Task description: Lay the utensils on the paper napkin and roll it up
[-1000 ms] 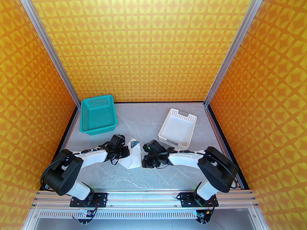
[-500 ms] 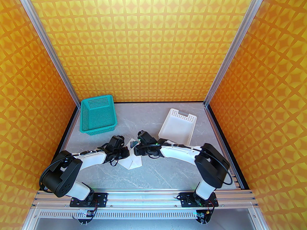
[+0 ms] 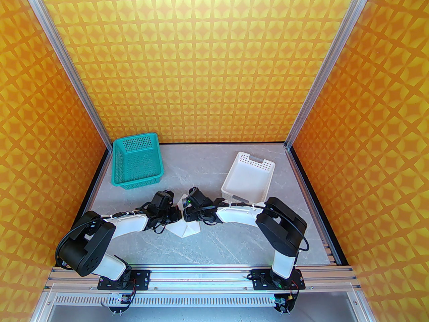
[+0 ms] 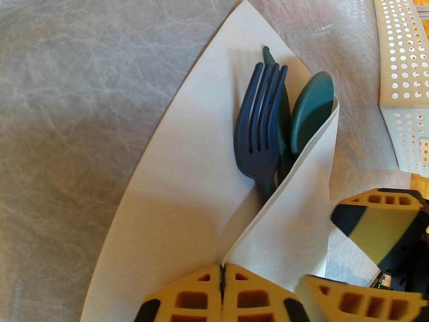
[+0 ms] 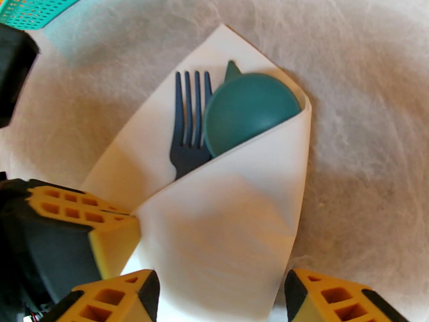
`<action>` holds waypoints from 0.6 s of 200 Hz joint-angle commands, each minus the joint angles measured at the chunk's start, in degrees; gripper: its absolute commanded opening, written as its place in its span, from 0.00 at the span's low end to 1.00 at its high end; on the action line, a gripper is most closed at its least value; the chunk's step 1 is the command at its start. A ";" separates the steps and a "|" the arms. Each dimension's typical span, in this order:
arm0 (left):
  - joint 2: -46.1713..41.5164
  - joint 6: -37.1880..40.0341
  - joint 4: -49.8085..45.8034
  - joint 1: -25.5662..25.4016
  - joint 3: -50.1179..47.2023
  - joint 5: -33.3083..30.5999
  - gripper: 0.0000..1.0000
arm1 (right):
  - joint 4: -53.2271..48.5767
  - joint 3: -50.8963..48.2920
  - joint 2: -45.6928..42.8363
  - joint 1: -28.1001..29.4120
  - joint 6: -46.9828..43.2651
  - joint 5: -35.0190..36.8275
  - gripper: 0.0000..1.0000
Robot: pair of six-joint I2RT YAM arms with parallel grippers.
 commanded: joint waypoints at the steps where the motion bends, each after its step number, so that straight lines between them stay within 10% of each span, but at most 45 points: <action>1: 0.16 -1.02 -1.24 0.16 -1.86 0.71 0.00 | 1.13 1.01 1.87 0.24 -0.95 -0.16 0.66; 120: -0.01 -3.58 2.88 1.83 -5.81 2.47 0.00 | -2.07 3.28 6.36 2.42 1.42 -3.30 0.67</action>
